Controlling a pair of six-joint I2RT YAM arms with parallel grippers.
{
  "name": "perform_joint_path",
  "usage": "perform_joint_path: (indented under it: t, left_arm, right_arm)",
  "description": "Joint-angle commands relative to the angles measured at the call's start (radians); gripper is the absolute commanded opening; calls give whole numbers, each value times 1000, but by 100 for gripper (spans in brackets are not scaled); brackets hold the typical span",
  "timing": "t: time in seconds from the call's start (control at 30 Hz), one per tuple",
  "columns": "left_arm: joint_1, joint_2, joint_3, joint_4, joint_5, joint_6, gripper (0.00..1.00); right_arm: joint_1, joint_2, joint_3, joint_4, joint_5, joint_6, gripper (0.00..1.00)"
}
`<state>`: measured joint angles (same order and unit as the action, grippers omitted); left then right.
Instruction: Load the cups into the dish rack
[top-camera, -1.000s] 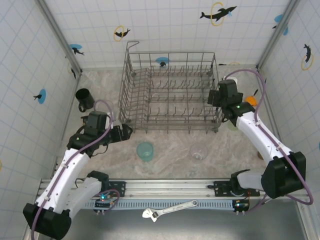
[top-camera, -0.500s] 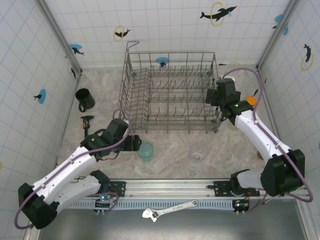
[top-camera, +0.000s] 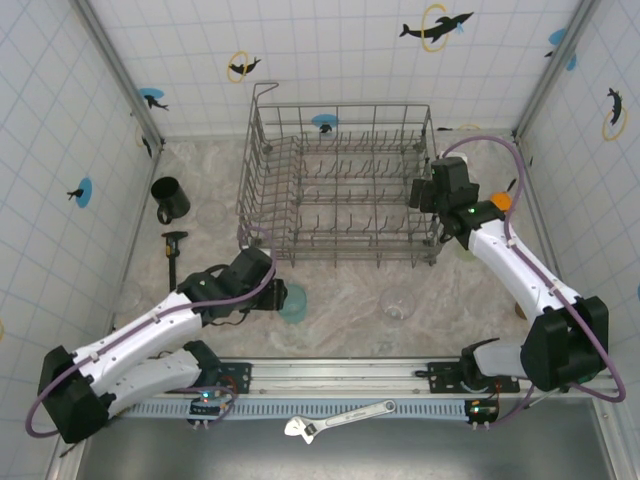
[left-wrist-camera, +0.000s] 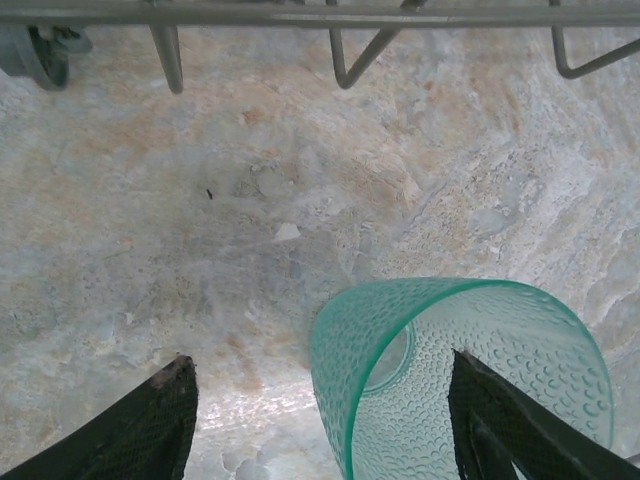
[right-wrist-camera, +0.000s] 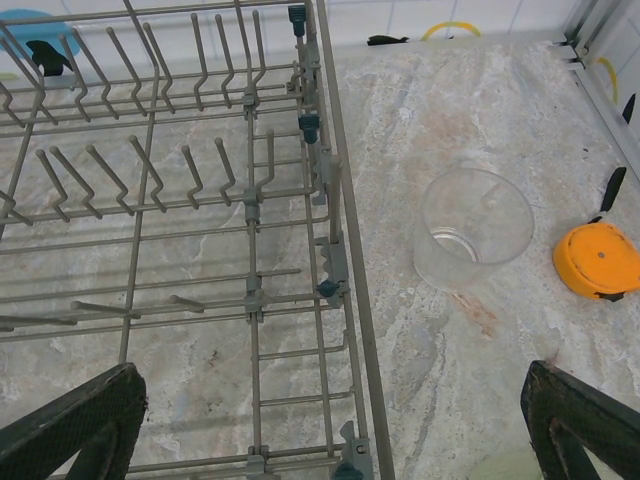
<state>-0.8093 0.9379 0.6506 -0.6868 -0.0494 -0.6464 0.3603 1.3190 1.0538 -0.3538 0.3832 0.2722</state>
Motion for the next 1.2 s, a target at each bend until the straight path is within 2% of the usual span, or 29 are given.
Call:
perform_joint_path:
  t: [0.0,0.2,0.43,0.67,1.17]
  left_arm:
    - [-15,22,-19,7,-30,-18,63]
    - [-27,59,-28,20,-44,-17,51]
    - [-29,80,-27,28,-49,-23,30]
    - [-30,131,9,11,-47,-14,0]
    - [-31,150,242,-118,34,-11,0]
  right_arm:
    - [4,1,1,-4,-14,-2,100]
    - [4,-6,-10,-6,-17,-1,100]
    - [3,-20,-36,-6,-14,-1,100]
    - [1,-57,-77,-21,-14,4,100]
    - [-38,-126,-141,-14,-82,1,100]
